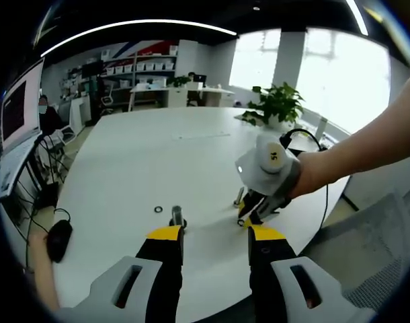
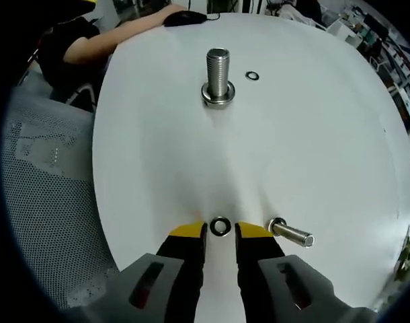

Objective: Place the washer onto the threaded stud by aligning its center hole with the stud, sliding it down to the base, and recovering from edge contact or off-axis alignment until the washer reaches the visible bottom stop.

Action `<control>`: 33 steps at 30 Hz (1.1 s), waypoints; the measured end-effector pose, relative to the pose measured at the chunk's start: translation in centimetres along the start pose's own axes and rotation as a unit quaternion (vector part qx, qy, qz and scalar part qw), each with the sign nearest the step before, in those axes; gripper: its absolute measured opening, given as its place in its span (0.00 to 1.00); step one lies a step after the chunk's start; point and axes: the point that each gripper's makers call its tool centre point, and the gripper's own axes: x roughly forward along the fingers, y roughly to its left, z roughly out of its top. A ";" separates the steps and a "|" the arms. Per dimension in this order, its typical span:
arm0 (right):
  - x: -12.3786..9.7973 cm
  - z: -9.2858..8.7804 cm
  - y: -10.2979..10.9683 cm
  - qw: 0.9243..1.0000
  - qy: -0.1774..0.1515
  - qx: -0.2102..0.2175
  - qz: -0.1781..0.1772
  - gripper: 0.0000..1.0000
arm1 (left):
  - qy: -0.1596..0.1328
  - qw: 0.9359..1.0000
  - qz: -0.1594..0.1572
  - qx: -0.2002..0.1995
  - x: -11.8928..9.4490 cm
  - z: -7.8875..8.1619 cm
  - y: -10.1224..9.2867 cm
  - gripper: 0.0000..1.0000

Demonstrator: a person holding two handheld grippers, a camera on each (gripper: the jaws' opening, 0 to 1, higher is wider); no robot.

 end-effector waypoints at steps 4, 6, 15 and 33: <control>0.1 0.1 0.0 1.000 0.003 -0.008 -0.002 0.15 | -0.001 1.000 0.000 0.000 0.0 0.0 0.0 0.36; 0.1 0.2 0.0 1.000 0.006 -0.010 -0.003 0.15 | -0.001 1.000 0.000 -0.002 0.0 0.0 0.0 0.37; 0.1 0.1 0.0 1.000 0.002 -0.010 -0.002 0.15 | 0.001 1.000 -0.001 -0.003 0.1 -0.1 0.0 0.37; 0.0 0.1 0.0 1.000 -0.011 -0.003 -0.005 0.14 | 0.001 1.000 0.000 -0.007 0.0 -0.1 0.1 0.37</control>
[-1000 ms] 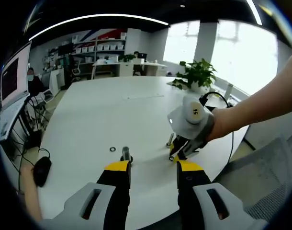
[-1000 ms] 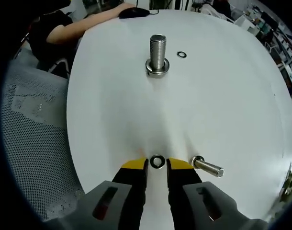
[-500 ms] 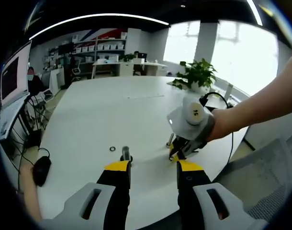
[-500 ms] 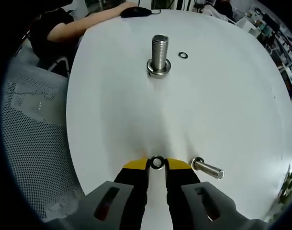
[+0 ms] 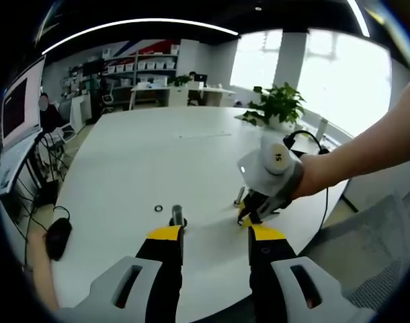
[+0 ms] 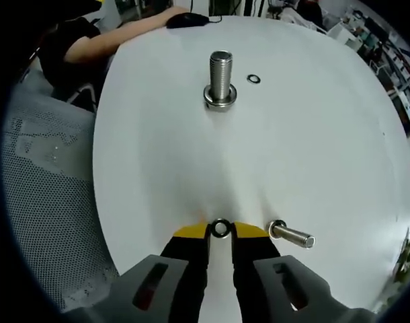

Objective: Place the washer onto the threaded stud by aligning its center hole with the stud, sliding it down to the base, and recovering from edge contact or off-axis alignment until the washer reaches the visible bottom stop.

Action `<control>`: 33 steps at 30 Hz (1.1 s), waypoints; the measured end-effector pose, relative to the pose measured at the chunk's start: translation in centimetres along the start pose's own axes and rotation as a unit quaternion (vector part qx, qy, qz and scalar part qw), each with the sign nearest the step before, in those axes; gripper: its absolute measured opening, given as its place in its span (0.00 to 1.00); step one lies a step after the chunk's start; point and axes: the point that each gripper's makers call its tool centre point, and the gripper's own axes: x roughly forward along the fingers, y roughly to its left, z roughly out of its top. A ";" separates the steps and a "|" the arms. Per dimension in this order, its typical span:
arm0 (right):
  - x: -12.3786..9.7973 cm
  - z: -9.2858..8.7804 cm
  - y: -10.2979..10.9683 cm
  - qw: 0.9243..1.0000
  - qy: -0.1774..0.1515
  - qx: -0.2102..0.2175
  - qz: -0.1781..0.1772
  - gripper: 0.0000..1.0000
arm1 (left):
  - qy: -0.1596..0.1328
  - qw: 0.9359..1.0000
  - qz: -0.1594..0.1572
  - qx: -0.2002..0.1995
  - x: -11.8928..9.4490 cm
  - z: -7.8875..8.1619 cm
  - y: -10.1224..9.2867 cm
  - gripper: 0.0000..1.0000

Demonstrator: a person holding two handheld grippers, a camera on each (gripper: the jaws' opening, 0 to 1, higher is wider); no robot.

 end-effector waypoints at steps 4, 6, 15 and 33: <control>0.0 0.0 0.0 1.000 -0.004 -0.003 -0.004 0.13 | 0.001 1.000 0.000 0.000 0.0 -0.1 0.0 0.37; -0.1 0.0 0.0 1.000 -0.004 -0.004 -0.006 0.13 | 0.000 1.000 0.000 -0.001 0.0 0.0 0.0 0.37; -1.0 -0.9 -0.2 1.000 -0.008 0.007 -0.008 0.13 | -0.002 1.000 0.000 -0.002 0.0 0.1 0.0 0.37; -4.6 -1.8 -2.6 0.998 -0.036 0.035 -0.034 0.13 | -0.003 1.000 -0.003 0.001 0.0 0.2 -0.1 0.37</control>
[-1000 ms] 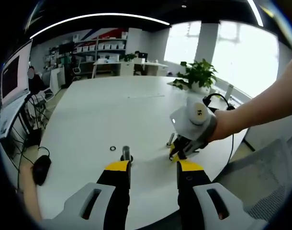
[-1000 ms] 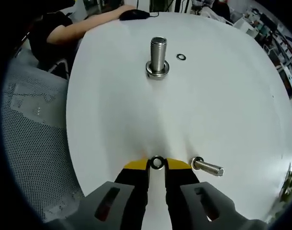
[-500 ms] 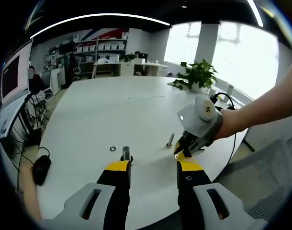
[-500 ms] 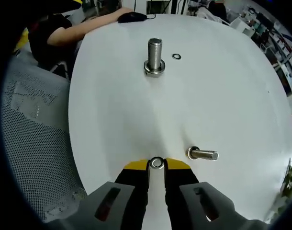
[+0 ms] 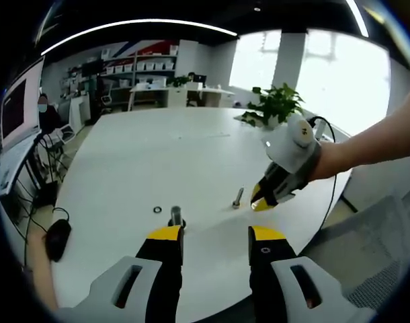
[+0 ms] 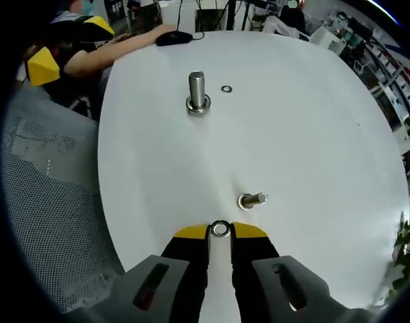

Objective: Place the washer onto the threaded stud by aligning its center hole with the stud, sliding it down to the base, and recovering from edge contact or off-axis alignment until the washer reaches the visible bottom stop.

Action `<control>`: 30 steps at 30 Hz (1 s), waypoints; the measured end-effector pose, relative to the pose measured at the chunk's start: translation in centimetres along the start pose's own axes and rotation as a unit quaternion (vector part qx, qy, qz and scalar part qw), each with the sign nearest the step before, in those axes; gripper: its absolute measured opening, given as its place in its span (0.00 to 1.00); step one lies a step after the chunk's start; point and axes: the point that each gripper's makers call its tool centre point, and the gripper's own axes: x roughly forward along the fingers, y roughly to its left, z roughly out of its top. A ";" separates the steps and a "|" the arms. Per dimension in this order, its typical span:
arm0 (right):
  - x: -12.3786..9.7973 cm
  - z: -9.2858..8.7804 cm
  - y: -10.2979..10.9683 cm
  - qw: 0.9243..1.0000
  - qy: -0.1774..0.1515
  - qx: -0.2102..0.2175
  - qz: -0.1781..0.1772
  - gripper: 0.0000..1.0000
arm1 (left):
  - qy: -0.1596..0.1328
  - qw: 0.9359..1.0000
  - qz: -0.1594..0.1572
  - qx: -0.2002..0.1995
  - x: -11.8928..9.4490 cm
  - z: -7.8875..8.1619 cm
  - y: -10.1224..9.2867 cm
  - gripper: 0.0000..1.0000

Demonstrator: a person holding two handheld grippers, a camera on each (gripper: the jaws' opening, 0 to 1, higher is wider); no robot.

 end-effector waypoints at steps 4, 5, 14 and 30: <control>-1.0 0.8 -1.0 1.000 -0.018 0.004 -0.014 0.13 | 0.001 1.000 0.001 -0.001 0.0 -0.1 0.1 0.37; -1.4 1.2 -1.3 1.000 -0.024 0.003 -0.017 0.13 | 0.001 1.000 0.001 -0.001 0.0 -0.1 0.1 0.37; -2.4 2.7 -2.4 0.999 -0.045 0.004 -0.028 0.13 | 0.003 1.000 -0.001 -0.002 0.0 -0.2 0.0 0.37; -1.1 3.4 -3.0 0.999 -0.025 -0.012 -0.023 0.13 | 0.007 1.000 -0.001 -0.003 0.1 -0.3 0.0 0.37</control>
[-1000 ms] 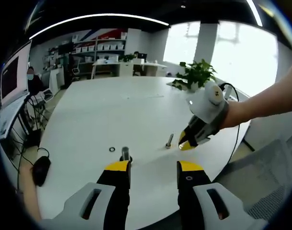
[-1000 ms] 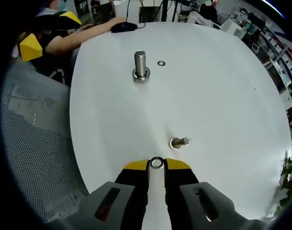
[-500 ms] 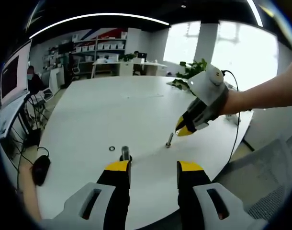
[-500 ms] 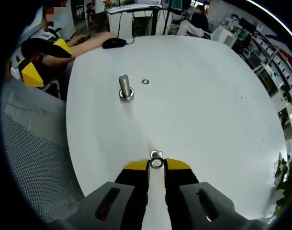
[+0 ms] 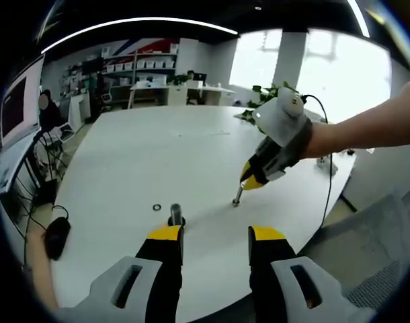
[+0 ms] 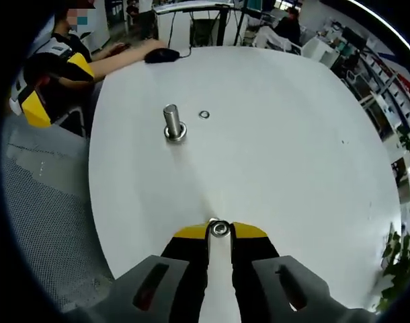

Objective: Place the washer onto the threaded stud by aligning its center hole with the stud, sliding it down to the base, and recovering from edge contact or off-axis alignment until the washer reaches the visible bottom stop.

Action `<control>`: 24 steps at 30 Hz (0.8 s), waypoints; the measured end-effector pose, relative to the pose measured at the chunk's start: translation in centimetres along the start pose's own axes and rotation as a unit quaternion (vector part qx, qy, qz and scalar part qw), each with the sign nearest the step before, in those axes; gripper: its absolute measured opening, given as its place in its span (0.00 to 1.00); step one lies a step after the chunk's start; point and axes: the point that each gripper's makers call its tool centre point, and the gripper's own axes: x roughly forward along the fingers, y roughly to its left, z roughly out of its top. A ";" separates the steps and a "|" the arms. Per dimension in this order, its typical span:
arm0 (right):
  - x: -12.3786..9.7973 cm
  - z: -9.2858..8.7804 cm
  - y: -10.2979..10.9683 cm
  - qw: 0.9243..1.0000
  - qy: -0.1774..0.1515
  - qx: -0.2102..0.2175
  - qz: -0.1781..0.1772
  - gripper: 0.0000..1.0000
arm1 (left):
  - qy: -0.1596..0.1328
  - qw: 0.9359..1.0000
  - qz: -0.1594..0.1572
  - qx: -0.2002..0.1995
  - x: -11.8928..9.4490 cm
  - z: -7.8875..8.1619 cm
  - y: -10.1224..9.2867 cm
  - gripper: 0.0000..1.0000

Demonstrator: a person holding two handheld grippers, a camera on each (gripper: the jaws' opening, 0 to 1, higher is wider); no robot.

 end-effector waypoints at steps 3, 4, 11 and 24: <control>0.1 -0.1 0.1 1.000 0.003 -0.001 0.003 0.13 | 0.000 1.000 0.000 -0.001 0.0 0.0 0.0 0.37; 0.2 -0.1 0.1 1.000 0.005 -0.003 0.004 0.13 | 0.000 1.000 0.000 -0.002 0.0 0.0 0.1 0.37; 0.8 -0.4 0.1 1.000 0.017 -0.004 0.010 0.13 | 0.001 1.000 0.000 -0.003 0.0 0.0 0.1 0.37; 3.6 -0.7 0.3 0.999 0.034 0.002 0.025 0.09 | 0.001 1.000 0.001 -0.006 0.1 -0.1 0.2 0.37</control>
